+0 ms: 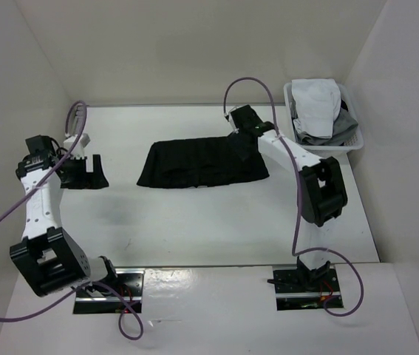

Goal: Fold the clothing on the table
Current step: Fold the skirt

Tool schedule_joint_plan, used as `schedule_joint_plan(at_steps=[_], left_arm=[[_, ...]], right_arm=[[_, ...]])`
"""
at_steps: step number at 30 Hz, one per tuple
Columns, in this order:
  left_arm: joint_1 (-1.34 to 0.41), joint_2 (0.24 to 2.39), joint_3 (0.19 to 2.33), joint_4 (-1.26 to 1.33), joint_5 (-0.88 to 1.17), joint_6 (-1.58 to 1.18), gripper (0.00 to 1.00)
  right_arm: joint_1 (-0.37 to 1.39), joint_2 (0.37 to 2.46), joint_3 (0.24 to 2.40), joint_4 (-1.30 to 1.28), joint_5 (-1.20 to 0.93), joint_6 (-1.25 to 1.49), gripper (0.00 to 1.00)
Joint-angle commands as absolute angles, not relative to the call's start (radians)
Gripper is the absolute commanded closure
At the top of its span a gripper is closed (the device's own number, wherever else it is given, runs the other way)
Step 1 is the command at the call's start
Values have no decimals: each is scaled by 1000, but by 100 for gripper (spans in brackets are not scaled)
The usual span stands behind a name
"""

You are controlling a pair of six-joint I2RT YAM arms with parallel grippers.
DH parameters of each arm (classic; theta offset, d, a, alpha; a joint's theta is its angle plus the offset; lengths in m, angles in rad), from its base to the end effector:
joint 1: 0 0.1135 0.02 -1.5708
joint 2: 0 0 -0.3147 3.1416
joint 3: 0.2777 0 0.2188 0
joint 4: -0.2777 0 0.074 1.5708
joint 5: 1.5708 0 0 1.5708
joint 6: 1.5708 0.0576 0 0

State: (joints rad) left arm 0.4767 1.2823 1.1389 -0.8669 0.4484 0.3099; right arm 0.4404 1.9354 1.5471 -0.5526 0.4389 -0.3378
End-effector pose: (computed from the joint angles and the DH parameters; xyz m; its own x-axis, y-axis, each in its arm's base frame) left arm 0.2018 0.0761 0.3378 -0.7804 -0.0937 -0.6183 0.0307 0.9818 -0.1876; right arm 0.3940 0.1586 0.2814 -0.6368 -0.6318 -0.4420 -0.3927 0.7591 -0.5192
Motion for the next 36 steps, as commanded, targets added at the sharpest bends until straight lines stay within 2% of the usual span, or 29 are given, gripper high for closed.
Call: schedule_joint_plan(at_steps=[1,3,7,8,15,24,36], left_arm=[[431,1368,1181,-853,541,342,0],[396,1431,1207,-824,597,324,0],[327,1694,1339,-804,733,313,0],[313,1741,1421,-804,774,301,0],[196,2058,1780,-763,776,246,0],[63,2223,1927,-704,698,207,0],[63,2373,2112,-742,569,229,0]], right_arm=[[436,1741,1574,-626,295,-327,7],[425,1645,1523,-675,238,-357,7],[355,1490,1373,-738,59,-403,7],[336,1464,1353,-755,31,-414,7],[189,1298,1218,-808,-116,-417,7],[37,1238,1207,-838,-207,-408,7],[-46,1247,1216,-857,-278,-408,7]])
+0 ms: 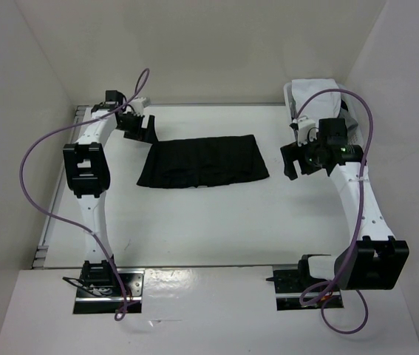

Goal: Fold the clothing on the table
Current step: Fold the skirt

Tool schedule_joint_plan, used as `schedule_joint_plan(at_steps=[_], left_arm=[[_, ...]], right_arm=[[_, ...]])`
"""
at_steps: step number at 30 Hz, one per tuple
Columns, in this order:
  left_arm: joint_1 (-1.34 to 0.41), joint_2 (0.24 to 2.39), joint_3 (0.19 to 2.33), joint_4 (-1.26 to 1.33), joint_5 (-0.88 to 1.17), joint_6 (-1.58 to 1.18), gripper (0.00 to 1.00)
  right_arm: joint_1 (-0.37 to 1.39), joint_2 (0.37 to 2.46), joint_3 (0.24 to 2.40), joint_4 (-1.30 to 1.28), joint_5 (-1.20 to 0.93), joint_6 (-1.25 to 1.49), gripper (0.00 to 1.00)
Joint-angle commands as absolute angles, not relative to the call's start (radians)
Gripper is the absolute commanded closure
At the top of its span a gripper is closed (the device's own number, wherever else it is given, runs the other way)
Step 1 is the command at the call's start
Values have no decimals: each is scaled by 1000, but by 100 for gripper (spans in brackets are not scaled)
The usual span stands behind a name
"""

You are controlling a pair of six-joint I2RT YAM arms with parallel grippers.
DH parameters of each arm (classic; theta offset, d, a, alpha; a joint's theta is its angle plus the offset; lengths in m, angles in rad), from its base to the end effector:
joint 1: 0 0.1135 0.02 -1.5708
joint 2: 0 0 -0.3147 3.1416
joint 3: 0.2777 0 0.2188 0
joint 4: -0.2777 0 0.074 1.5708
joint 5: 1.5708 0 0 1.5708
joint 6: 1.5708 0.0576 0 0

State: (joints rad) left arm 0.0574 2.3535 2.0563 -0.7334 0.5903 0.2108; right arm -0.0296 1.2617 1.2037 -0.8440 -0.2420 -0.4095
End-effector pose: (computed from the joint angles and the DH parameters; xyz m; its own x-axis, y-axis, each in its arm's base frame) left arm 0.5243 -0.0020 0.2279 -0.7874 0.1289 -0.6028 0.4120 0.8374 -0.3592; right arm 0.2187 0.0073 0.3590 -0.6717 -0.3668 -0.6436 -0.4221 0.9035 -0.0744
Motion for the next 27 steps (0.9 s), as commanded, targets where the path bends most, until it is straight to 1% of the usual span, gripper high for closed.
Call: schedule_joint_plan(at_steps=[1,9,10,13,18,21,22,25,26,27], left_arm=[[63,2382,2112,-742,569,238,0],[43,2425,2112,-801,578,296,1],[32,2425,2085,-811,578,305,3],[23,2425,2042,-799,578,316,3],[-8,2416,2016,-790,588,316,6],[-17,2407,1974,-781,597,316,11],[-29,2407,1974,-781,597,316,16],[-29,2407,1948,-781,597,316,24],[-29,2396,1934,-781,606,325,32],[-29,2396,1925,-781,606,325,38]], right_arm=[[-46,1247,1216,-857,-278,-408,7],[-55,1247,1216,-857,-278,-408,7],[-55,1247,1216,-857,-278,-408,7],[-55,1247,1216,-848,-288,-408,7],[-55,1247,1216,-848,-288,-408,7],[-55,1238,1216,-848,-288,-408,7],[-55,1238,1216,-848,-288,-408,7],[-55,1229,1207,-848,-298,-399,7],[-55,1229,1207,-848,-298,-399,7],[-55,1229,1197,-848,-298,-399,7]])
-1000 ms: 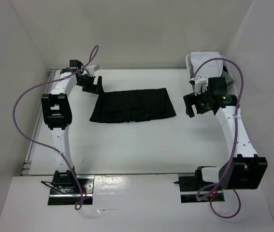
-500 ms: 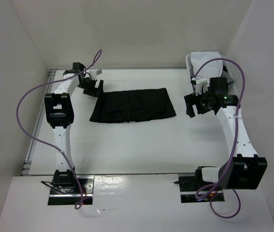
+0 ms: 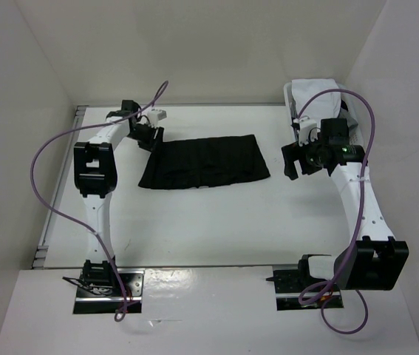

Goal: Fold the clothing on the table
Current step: Fold the skirt

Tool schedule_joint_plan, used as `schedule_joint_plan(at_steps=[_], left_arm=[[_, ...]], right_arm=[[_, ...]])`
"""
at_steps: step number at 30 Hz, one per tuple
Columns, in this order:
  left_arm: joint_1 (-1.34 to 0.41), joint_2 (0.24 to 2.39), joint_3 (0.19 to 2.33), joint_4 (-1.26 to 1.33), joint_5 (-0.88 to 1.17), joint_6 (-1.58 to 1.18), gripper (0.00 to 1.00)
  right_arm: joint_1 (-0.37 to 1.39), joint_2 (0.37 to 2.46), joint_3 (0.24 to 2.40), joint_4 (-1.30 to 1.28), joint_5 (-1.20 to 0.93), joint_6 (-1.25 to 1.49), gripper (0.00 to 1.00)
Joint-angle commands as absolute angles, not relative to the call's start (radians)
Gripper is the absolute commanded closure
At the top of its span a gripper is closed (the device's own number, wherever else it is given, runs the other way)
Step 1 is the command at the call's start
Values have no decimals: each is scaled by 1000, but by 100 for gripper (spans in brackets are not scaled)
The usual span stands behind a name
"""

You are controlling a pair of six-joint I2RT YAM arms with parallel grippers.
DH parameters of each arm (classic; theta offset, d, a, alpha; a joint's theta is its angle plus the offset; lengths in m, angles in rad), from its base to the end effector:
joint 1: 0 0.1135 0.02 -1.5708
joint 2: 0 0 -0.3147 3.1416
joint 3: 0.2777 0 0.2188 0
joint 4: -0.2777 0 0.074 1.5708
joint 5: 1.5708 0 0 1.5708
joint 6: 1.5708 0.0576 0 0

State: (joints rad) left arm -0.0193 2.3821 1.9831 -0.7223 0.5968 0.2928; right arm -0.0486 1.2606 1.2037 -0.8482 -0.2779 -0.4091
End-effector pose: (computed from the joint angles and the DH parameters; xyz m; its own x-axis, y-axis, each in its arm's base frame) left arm 0.5175 -0.0424 0.1942 -0.7871 0.2540 -0.5621 0.5090 0.7822 -0.3592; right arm 0.2179 0.0052 0.3593 -0.6720 -0.3503 -0.6525 -0.4249 0.9040 -0.0477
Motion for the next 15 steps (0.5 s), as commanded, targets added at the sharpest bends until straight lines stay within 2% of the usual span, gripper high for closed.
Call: schedule_joint_plan(at_steps=[1,2,3,6,7,11,15], left_arm=[[-29,2387,1905,-772,606,325,45],[-29,2376,1893,-772,606,325,53],[-29,2376,1881,-772,606,325,66],[-29,2332,1816,-772,595,325,79],[-29,2304,1795,-772,595,316,88],[11,2214,1665,-732,557,288,96],[63,2108,1533,-710,548,252,99]], right_arm=[[-55,1220,1197,-848,-298,-399,7],[-55,1220,1197,-848,-298,-399,7],[-55,1220,1197,-848,-298,-399,7],[-55,1220,1186,-848,-298,-399,7],[-55,1220,1186,-839,-298,-399,7],[-20,1262,1166,-816,-307,-387,7],[31,1350,1166,-793,-317,-344,7]])
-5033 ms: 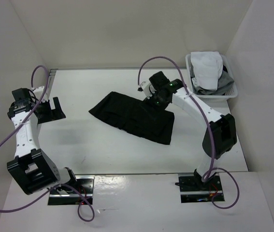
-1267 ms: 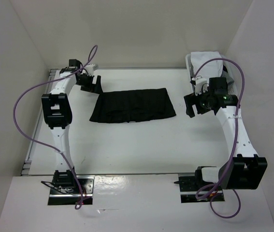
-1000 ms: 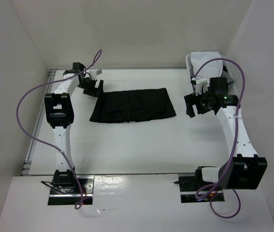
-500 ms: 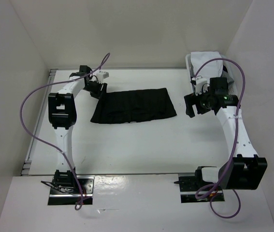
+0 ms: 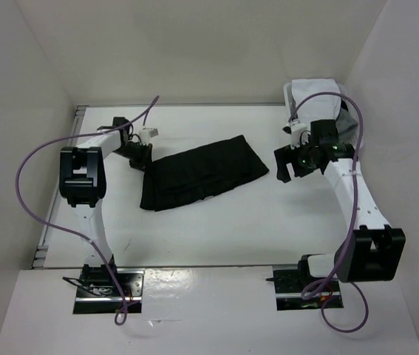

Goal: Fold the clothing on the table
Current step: Fold the skirt

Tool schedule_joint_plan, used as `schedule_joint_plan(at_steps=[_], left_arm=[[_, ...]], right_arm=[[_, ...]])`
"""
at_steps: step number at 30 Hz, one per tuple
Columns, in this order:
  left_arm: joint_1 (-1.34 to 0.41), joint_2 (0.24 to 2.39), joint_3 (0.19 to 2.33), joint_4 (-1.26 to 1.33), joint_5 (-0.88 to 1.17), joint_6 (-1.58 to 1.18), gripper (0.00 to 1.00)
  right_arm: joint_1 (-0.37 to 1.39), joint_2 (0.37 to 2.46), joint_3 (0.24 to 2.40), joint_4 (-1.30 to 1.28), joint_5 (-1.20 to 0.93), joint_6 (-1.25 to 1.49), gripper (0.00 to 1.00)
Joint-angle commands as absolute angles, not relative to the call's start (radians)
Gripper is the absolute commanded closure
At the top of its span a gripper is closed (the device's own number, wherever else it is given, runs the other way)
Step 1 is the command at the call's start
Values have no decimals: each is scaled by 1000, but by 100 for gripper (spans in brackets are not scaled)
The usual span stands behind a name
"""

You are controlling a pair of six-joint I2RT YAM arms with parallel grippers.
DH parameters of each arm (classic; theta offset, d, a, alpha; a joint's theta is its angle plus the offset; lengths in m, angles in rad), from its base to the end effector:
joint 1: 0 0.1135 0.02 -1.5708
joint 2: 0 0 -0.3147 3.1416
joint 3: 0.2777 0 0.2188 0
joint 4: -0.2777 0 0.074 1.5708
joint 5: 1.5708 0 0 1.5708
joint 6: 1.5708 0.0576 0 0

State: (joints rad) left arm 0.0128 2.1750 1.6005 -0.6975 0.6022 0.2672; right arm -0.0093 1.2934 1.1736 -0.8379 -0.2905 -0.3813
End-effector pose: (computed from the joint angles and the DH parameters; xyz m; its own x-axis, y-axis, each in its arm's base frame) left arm 0.4442 -0.0269 0.1924 -0.8805 0.2063 -0.4269 0.4030 0.8001 -0.4444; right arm 0.2244 0.0144 0.3449 -0.7011 -0.3500 -0.6213 -0.4490 0.8935 0.0033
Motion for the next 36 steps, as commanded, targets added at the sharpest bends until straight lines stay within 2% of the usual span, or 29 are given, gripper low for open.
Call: schedule_joint_plan(at_steps=[1,6,11,26,36], left_arm=[[63,2093,1508,-710,548,242,99],[86,1982,1356,-676,538,233,99],[86,1939,1298,-657,538,215,99],[66,1910,1289,-638,520,186,95],[37,1890,1270,-609,480,167,95]], right_arm=[[43,1368,1166,-766,-330,-328,7],[61,1501,1215,-707,-441,-305,9],[71,1621,1252,-641,-486,-284,10],[91,1890,1302,-497,-584,-265,10],[100,1957,1358,-468,-606,-265,10]])
